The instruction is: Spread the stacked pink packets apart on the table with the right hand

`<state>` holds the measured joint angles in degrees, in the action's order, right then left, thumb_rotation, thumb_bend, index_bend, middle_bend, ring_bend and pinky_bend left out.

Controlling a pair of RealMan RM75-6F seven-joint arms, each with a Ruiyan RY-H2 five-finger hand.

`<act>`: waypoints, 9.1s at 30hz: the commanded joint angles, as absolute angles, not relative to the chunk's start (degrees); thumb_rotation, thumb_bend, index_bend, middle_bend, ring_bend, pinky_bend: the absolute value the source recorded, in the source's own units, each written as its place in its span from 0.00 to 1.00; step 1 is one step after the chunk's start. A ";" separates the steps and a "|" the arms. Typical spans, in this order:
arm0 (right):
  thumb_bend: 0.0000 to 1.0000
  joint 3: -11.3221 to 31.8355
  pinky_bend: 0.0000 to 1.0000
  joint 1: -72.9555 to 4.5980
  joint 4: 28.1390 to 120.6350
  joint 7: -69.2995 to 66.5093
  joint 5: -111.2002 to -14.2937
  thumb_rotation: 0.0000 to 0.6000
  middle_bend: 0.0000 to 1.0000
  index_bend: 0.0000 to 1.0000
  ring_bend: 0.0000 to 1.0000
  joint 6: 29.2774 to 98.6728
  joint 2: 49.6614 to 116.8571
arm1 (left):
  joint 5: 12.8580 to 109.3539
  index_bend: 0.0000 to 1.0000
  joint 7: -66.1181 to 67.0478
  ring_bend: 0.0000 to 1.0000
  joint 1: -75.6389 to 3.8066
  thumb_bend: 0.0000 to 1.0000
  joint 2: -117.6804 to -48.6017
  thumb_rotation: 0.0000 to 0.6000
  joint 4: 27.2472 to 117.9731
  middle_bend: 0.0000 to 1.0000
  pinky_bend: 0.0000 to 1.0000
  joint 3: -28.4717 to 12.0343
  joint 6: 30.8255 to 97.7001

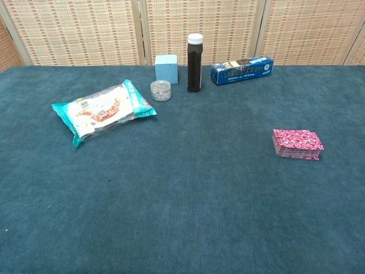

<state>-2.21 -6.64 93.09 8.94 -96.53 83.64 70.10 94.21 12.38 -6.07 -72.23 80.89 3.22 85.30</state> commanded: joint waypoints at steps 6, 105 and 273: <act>0.21 -2.53 0.00 -6.92 91.82 7.26 -98.52 1.00 0.00 0.00 0.00 84.36 71.19 | 94.51 0.00 12.66 0.00 -6.62 0.48 -72.33 1.00 81.37 0.00 0.05 3.64 83.90; 0.21 6.61 0.00 -39.36 80.22 37.33 -49.68 1.00 0.42 0.57 0.26 54.96 87.40 | 91.22 0.00 11.13 0.00 -8.03 0.48 -69.33 1.00 85.02 0.00 0.05 2.37 81.06; 0.32 -9.22 0.07 -30.78 97.86 38.06 -75.58 1.00 0.67 0.81 0.47 66.38 80.52 | 91.04 0.00 14.62 0.00 -7.33 0.65 -67.89 1.00 89.22 0.00 0.05 2.41 81.23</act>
